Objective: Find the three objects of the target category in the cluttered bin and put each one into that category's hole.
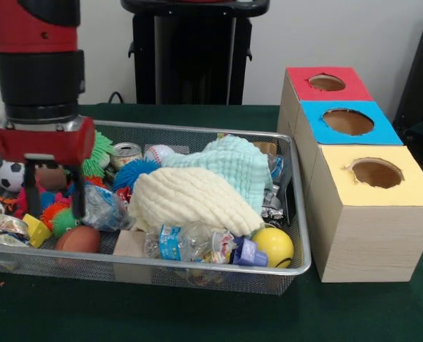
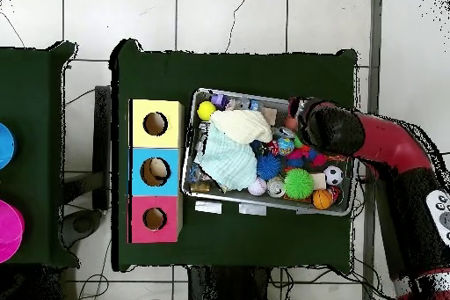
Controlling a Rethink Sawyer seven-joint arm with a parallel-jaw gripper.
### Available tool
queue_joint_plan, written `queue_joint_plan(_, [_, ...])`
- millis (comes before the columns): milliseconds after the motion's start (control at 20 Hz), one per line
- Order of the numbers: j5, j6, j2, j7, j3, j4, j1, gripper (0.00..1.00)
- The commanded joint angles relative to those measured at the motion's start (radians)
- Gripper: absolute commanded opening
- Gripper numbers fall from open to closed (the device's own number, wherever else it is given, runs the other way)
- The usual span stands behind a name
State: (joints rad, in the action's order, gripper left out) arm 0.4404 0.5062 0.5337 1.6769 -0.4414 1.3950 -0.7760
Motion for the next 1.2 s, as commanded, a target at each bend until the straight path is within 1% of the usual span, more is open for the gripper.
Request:
queue_joint_plan(50, [0.022, 0.143, 0.049, 0.075, 0.137, -0.089, 0.019, 1.0])
queue_joint_plan(150, [0.024, 0.153, 0.05, 0.111, 0.181, -0.108, 0.042, 1.0])
queue_joint_plan(200, [0.01, 0.198, 0.039, 0.148, 0.216, -0.118, 0.057, 1.0])
queue_joint_plan(250, [0.005, 0.209, 0.031, 0.165, 0.237, -0.123, 0.066, 1.0])
queue_joint_plan(300, [0.001, 0.218, 0.019, 0.179, 0.255, -0.134, 0.073, 1.0])
queue_joint_plan(350, [-0.018, 0.263, -0.004, 0.211, 0.284, -0.143, 0.084, 1.0])
queue_joint_plan(400, [-0.015, 0.262, -0.024, 0.242, 0.316, -0.152, 0.097, 1.0])
queue_joint_plan(600, [-0.052, 0.295, -0.077, 0.272, 0.359, -0.151, 0.109, 1.0])
queue_joint_plan(700, [-0.07, 0.295, -0.091, 0.271, 0.367, -0.142, 0.11, 1.0])
queue_joint_plan(850, [-0.094, 0.264, -0.118, 0.264, 0.373, -0.101, 0.103, 1.0])
queue_joint_plan(900, [-0.099, 0.254, -0.12, 0.259, 0.376, -0.094, 0.103, 1.0])
queue_joint_plan(1000, [-0.109, 0.203, -0.121, 0.274, 0.386, -0.047, 0.109, 1.0])
queue_joint_plan(1200, [-0.132, 0.161, -0.123, 0.295, 0.412, -0.007, 0.13, 1.0])
